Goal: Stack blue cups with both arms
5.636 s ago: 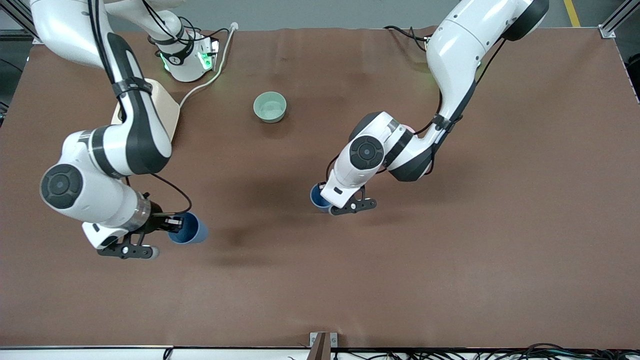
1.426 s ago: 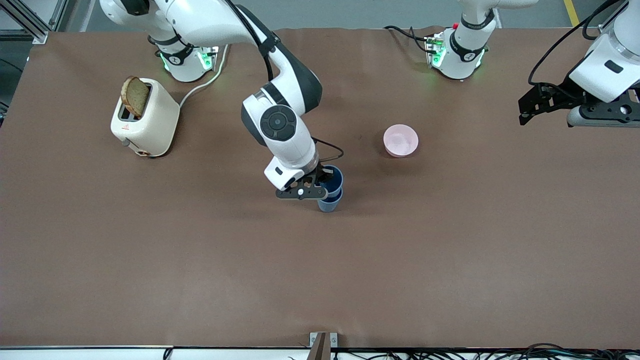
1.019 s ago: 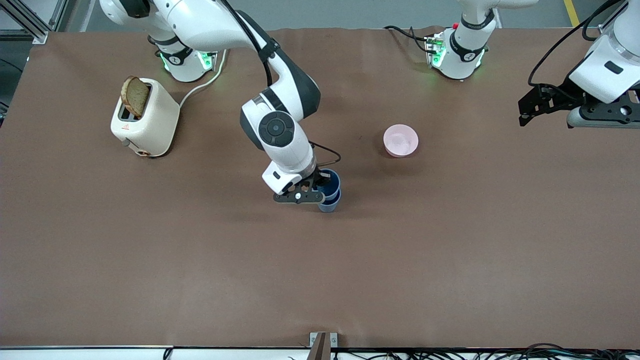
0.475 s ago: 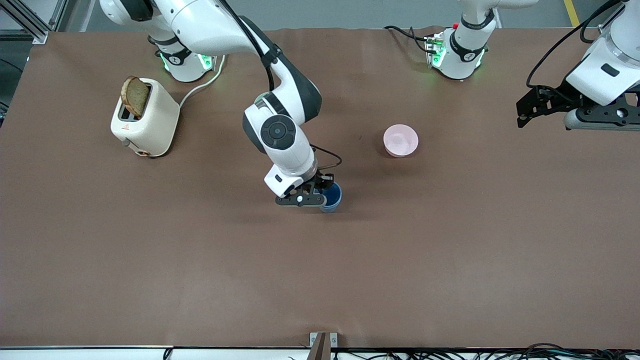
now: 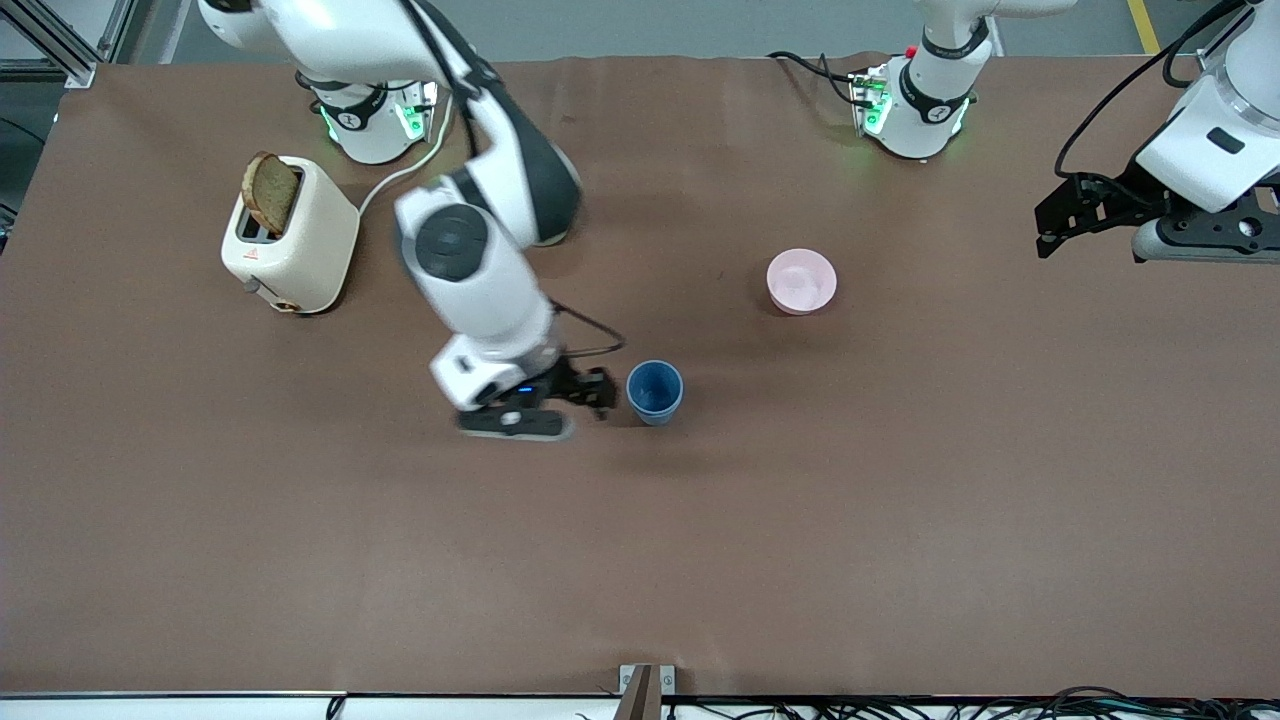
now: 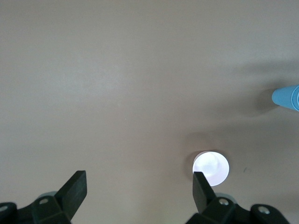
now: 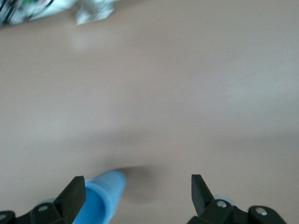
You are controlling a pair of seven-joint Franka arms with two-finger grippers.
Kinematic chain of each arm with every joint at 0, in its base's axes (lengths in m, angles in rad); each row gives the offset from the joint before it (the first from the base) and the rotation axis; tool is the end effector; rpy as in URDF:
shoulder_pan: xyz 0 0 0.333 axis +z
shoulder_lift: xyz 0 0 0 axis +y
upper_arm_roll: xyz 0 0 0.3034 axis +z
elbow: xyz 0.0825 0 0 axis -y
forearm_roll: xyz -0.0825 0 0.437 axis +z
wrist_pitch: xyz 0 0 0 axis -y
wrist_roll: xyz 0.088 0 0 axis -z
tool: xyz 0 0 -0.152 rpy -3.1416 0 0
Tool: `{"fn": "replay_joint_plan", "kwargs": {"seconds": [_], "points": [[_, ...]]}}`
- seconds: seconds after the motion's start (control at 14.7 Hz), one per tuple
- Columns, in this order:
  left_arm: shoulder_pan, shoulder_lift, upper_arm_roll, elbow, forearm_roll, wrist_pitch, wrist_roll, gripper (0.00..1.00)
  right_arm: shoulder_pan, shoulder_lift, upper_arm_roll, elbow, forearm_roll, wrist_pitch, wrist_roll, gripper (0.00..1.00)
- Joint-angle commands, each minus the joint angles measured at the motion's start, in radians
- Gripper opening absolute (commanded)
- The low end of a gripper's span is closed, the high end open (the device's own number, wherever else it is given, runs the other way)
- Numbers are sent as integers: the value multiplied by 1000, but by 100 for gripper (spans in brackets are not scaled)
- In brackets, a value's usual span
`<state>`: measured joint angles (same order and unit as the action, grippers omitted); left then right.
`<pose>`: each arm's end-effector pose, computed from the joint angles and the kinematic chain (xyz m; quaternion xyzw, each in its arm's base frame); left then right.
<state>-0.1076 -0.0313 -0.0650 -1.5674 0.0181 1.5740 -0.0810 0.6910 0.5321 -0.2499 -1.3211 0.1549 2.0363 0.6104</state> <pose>0.5920 -0.1009 0.5879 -0.9987 0.0456 -0.0200 0.0076 0.6853 0.3764 0.3861 -0.9910 0.0891 -0.0802 0.0597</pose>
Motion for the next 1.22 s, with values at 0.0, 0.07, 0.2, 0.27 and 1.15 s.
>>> {"fn": "replay_joint_plan", "kwargs": {"seconds": [0.0, 0.07, 0.2, 0.27, 1.15], "points": [[0, 17, 1, 35, -3, -2, 9, 100, -7, -95, -127, -47, -55, -91, -31, 100], [0, 17, 1, 35, -3, -2, 10, 100, -7, -113, -167, -46, -89, -119, -31, 100], [0, 17, 1, 35, -4, -2, 10, 100, -10, -173, -218, -46, -141, -198, -37, 100], [0, 17, 1, 35, -6, -2, 12, 100, -21, -200, -245, -46, -146, -252, -56, 100], [-10, 16, -1, 32, -10, -9, -6, 100, -777, -561, 176, -209, -143, -495, -549, 100]]}}
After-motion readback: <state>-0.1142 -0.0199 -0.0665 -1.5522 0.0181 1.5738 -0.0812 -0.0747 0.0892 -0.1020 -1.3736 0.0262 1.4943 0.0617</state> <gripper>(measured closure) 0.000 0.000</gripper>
